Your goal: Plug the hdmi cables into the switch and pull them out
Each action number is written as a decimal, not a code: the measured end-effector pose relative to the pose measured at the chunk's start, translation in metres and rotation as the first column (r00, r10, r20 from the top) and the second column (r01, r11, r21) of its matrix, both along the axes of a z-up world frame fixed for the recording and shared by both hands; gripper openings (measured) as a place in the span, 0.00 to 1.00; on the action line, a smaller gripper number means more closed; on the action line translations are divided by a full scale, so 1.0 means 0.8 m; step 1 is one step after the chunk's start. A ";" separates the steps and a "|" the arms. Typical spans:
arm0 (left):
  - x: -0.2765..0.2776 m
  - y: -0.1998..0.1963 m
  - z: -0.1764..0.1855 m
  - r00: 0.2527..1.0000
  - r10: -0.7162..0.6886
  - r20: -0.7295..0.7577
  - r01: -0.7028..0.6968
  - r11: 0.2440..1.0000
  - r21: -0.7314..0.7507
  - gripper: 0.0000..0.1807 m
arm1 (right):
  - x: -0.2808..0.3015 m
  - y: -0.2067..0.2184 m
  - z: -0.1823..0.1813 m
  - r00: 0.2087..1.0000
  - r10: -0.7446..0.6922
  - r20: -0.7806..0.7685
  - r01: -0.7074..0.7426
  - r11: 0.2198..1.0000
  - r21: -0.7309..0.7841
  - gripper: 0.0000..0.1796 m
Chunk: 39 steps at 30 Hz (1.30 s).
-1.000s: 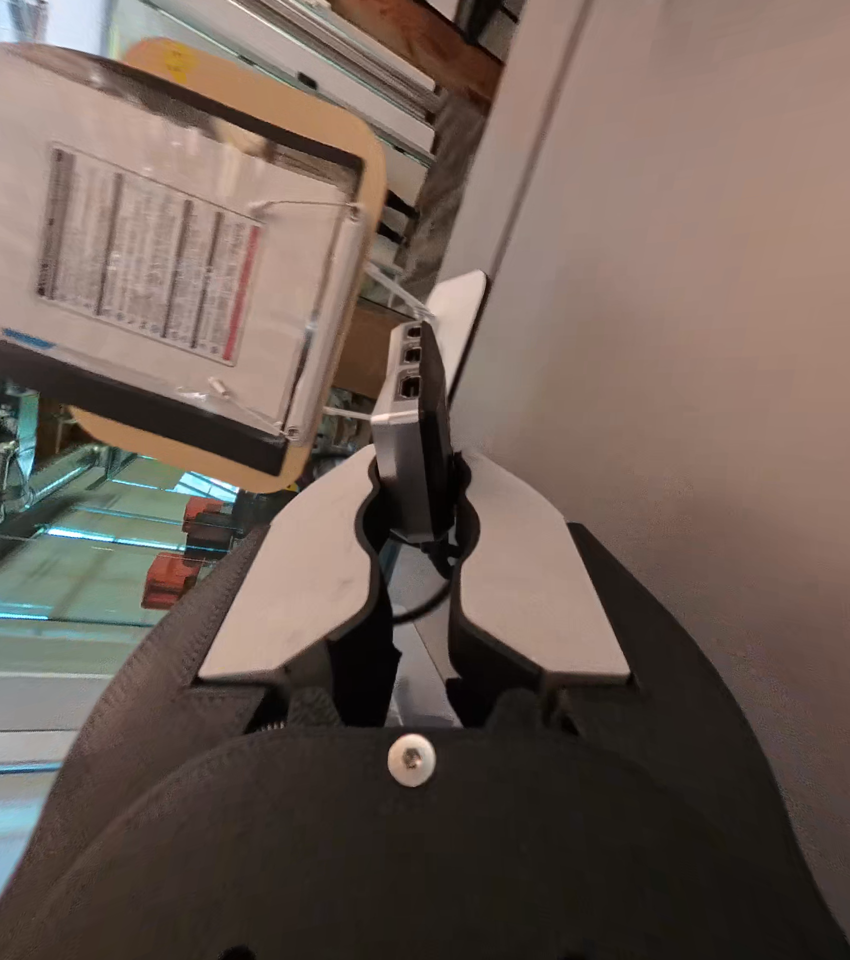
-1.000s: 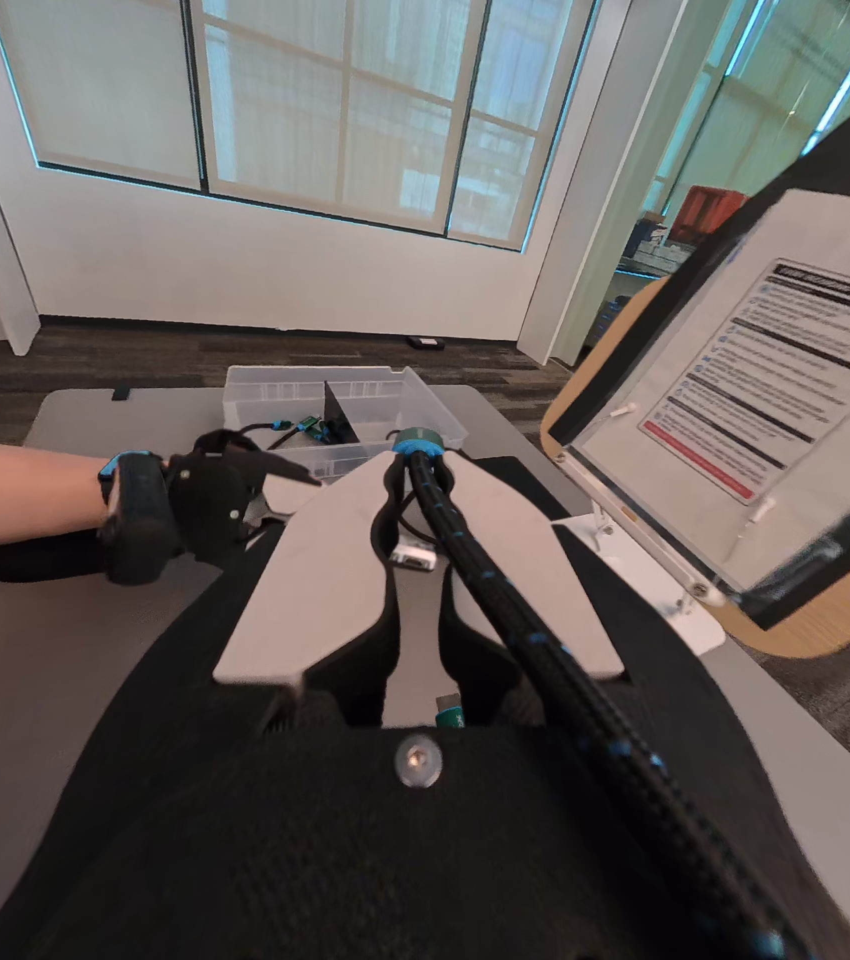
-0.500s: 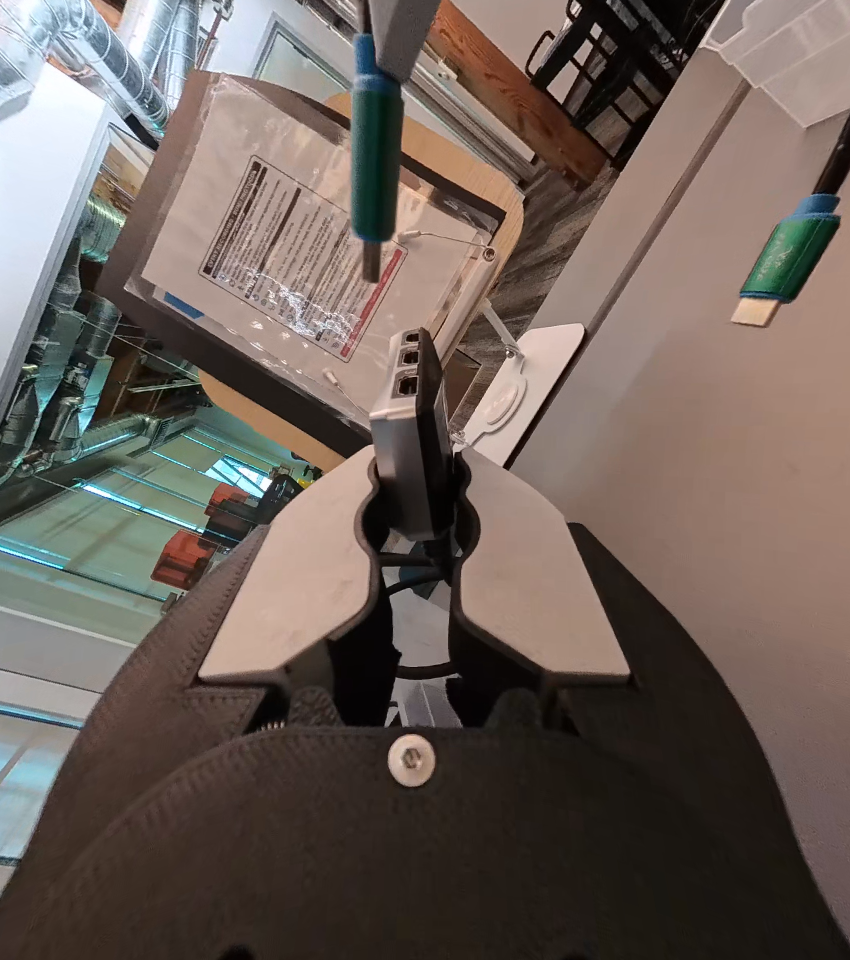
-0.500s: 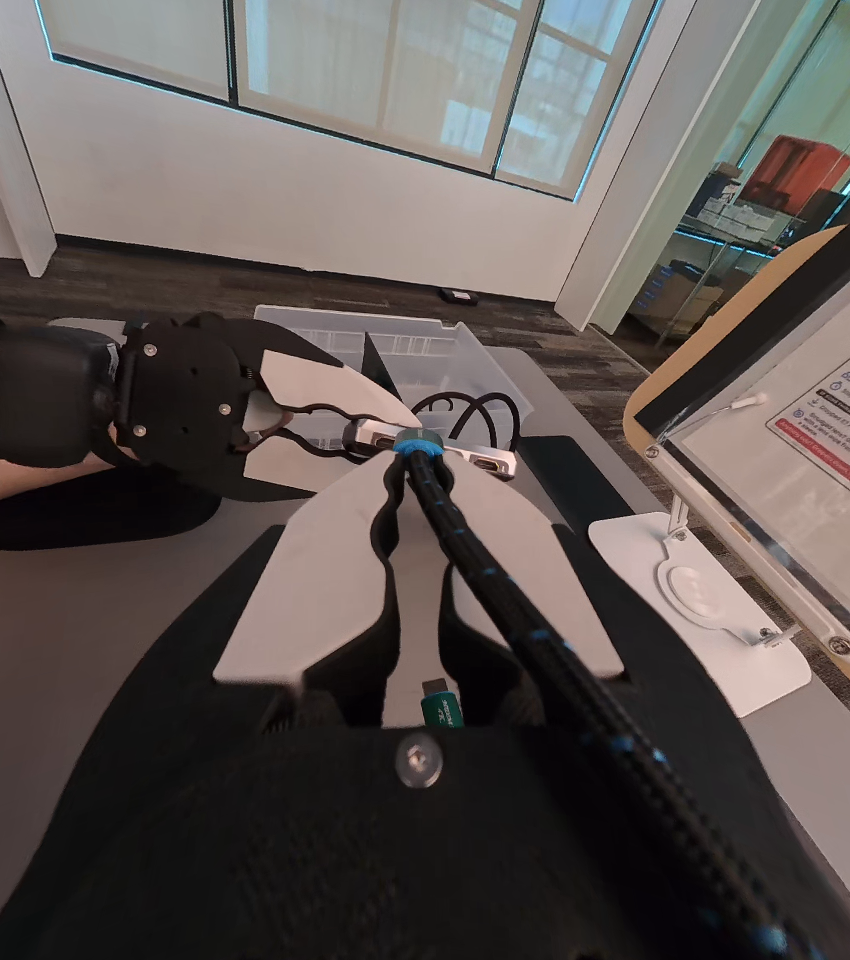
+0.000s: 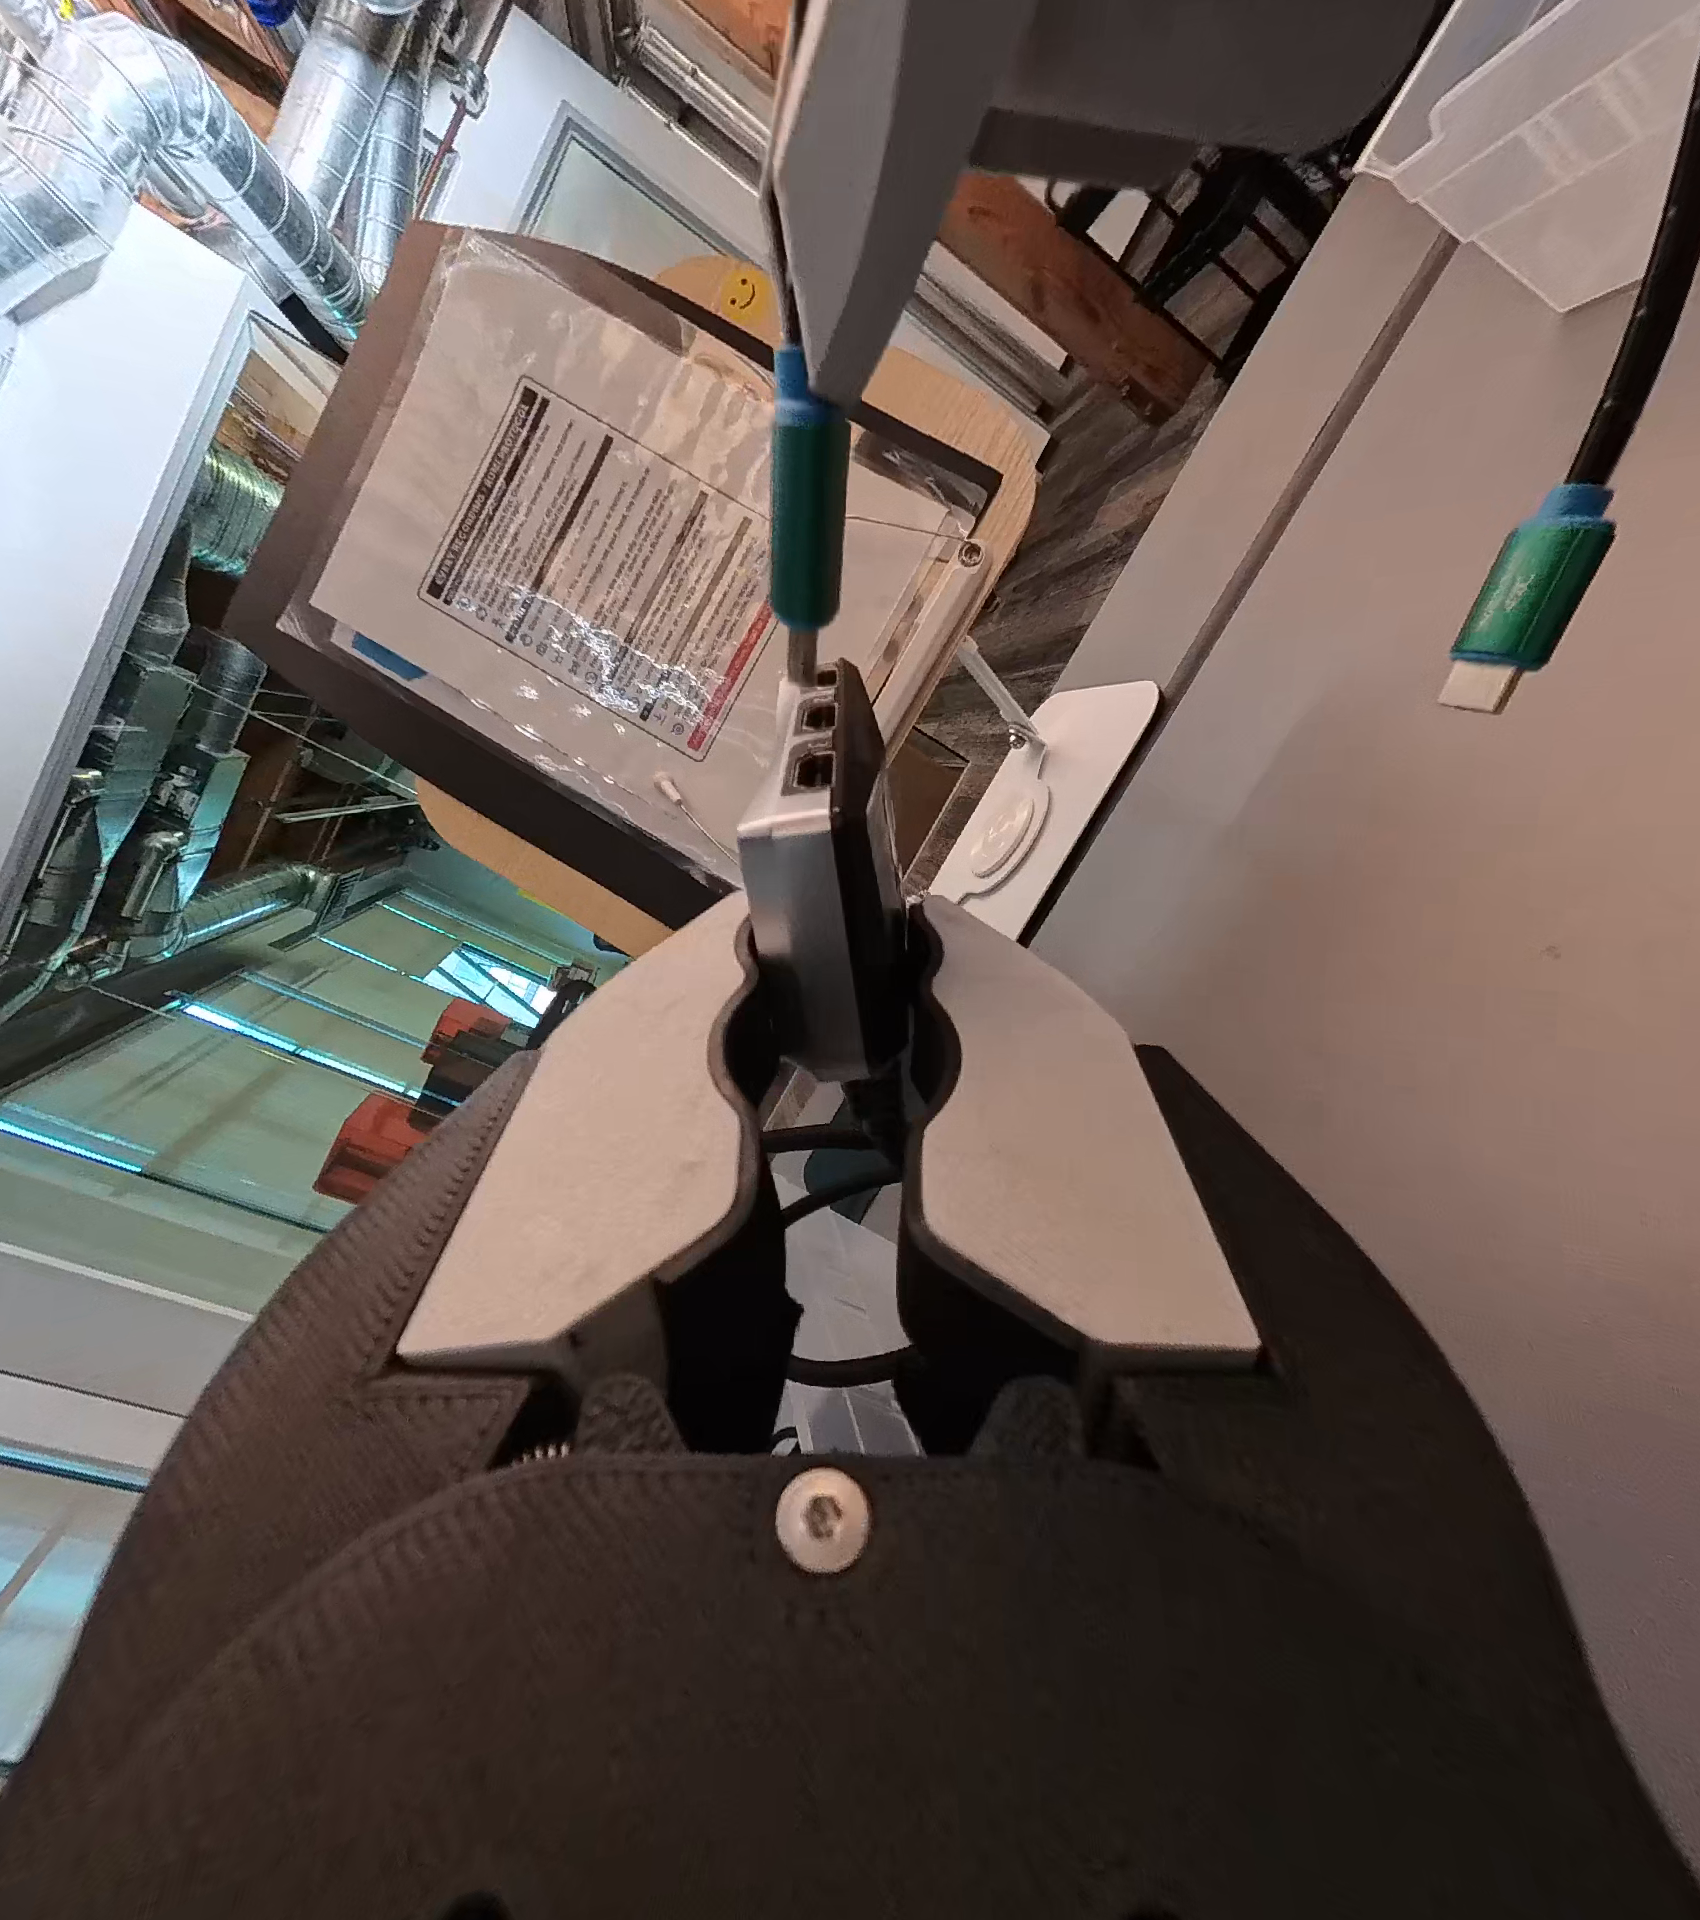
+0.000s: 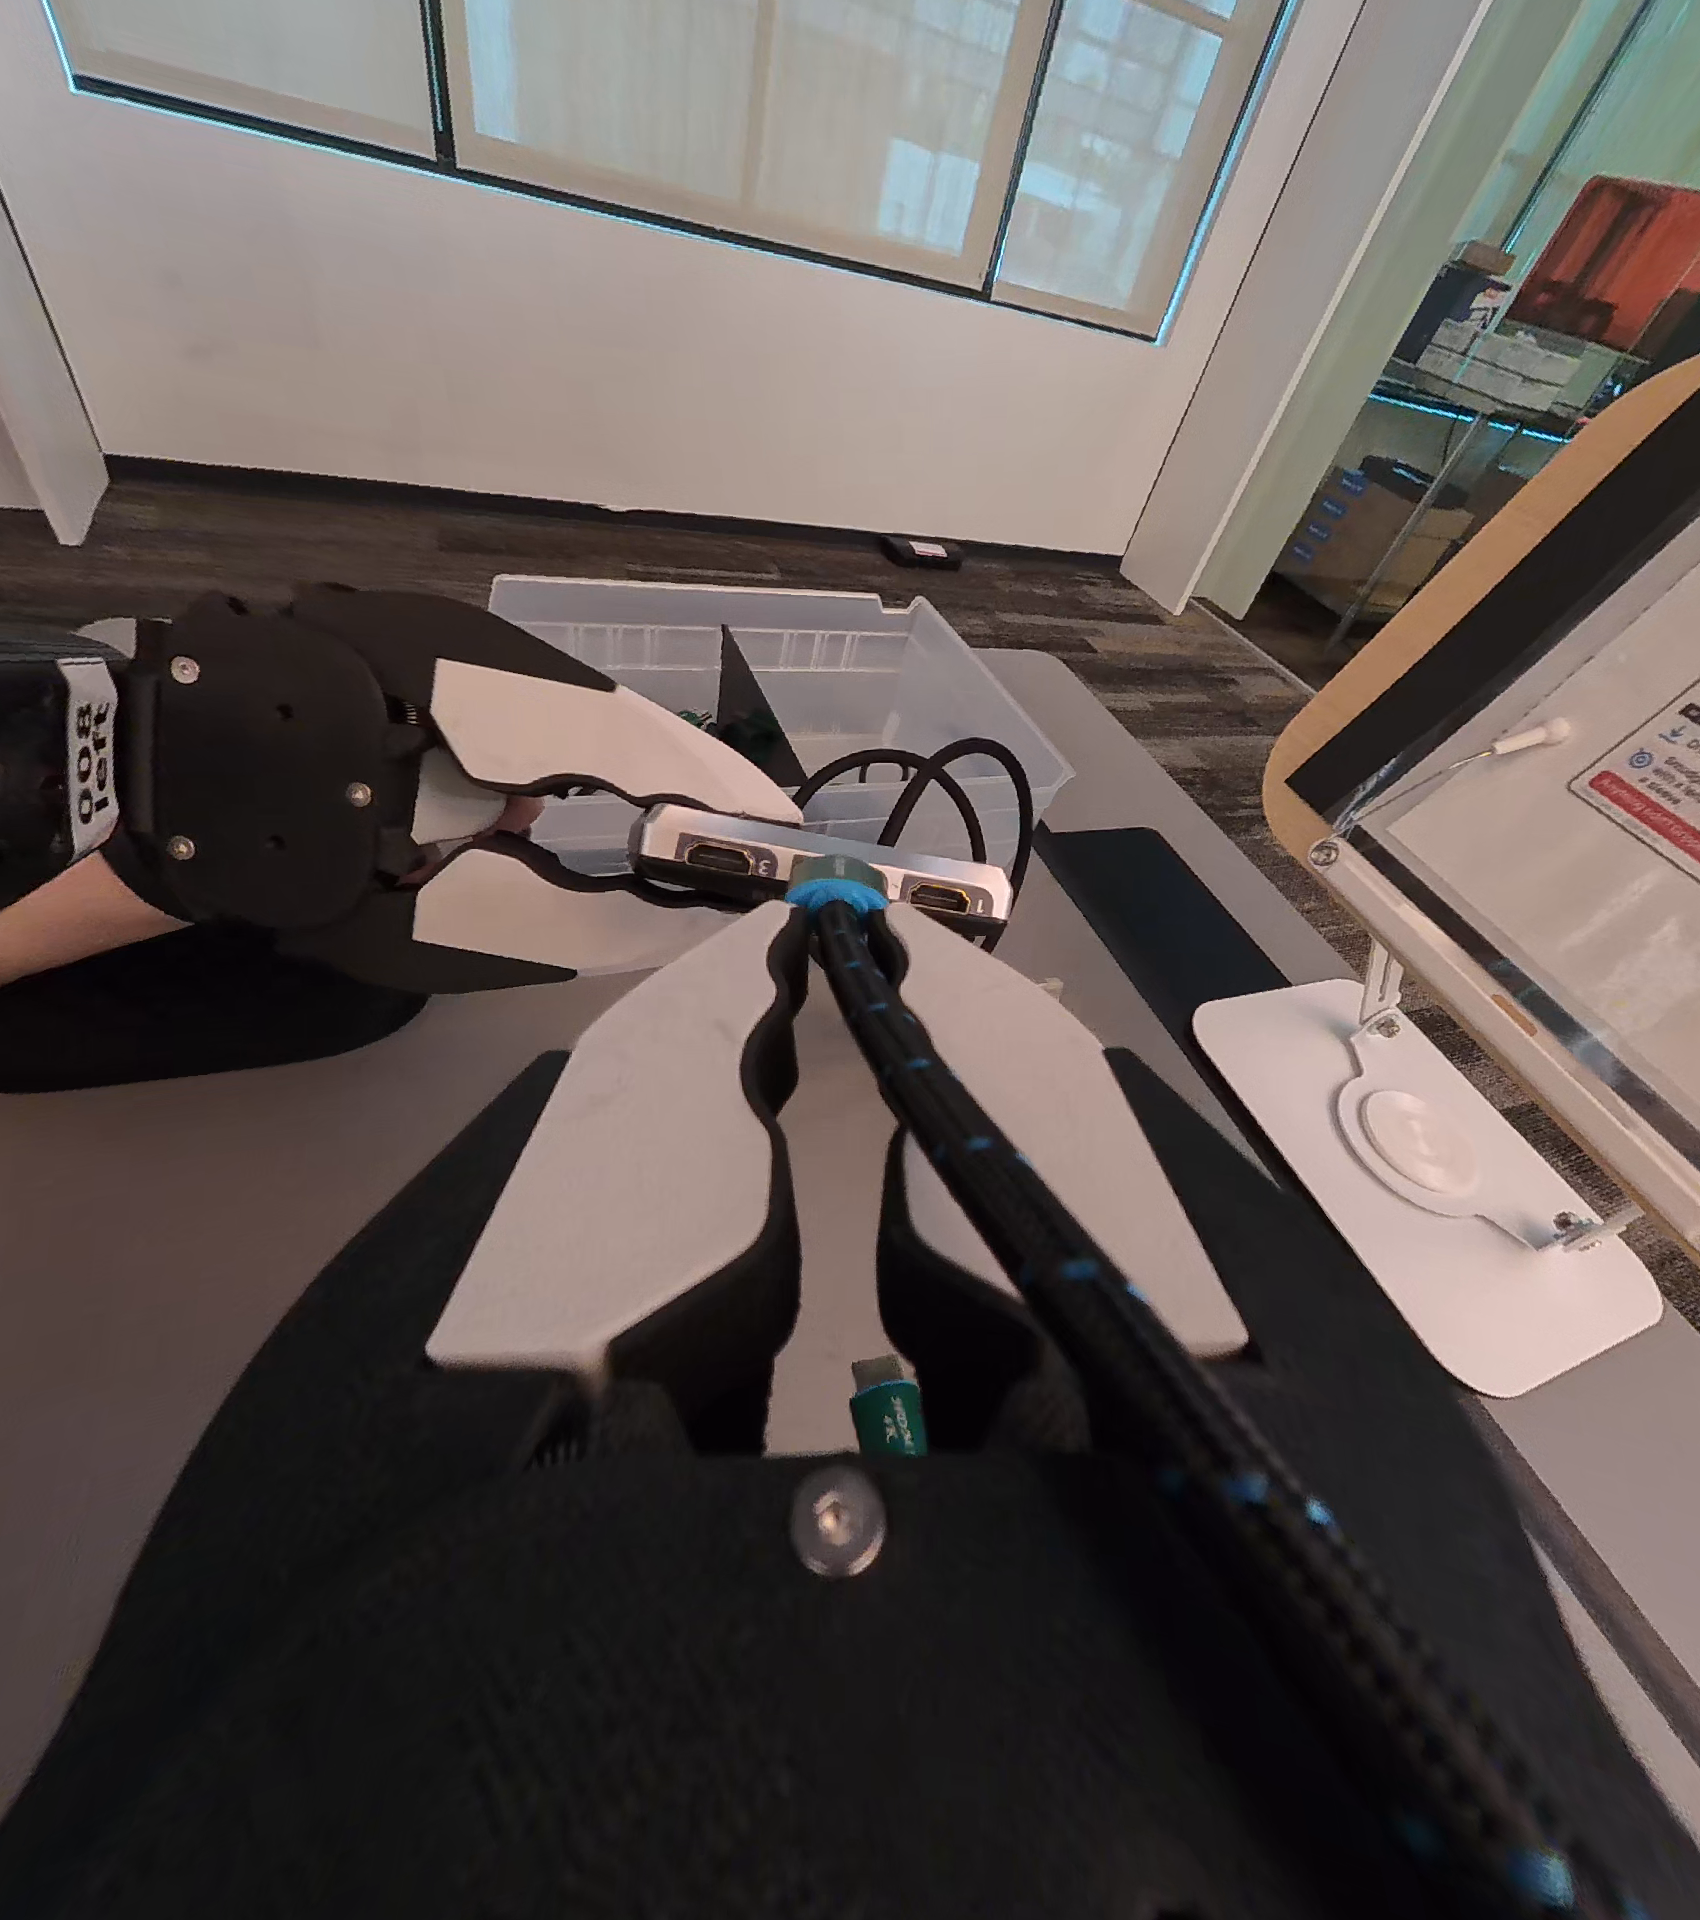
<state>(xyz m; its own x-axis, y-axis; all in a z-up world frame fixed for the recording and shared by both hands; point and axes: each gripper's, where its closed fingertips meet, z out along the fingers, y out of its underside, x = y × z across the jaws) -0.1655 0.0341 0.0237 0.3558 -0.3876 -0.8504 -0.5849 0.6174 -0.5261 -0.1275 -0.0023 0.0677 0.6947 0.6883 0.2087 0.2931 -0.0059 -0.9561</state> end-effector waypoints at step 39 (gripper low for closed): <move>0.017 -0.047 0.002 0.993 -0.111 -0.041 0.115 0.986 0.120 0.11 | 0.014 -0.022 -0.021 0.950 0.238 -0.205 -0.287 0.920 -0.265 0.06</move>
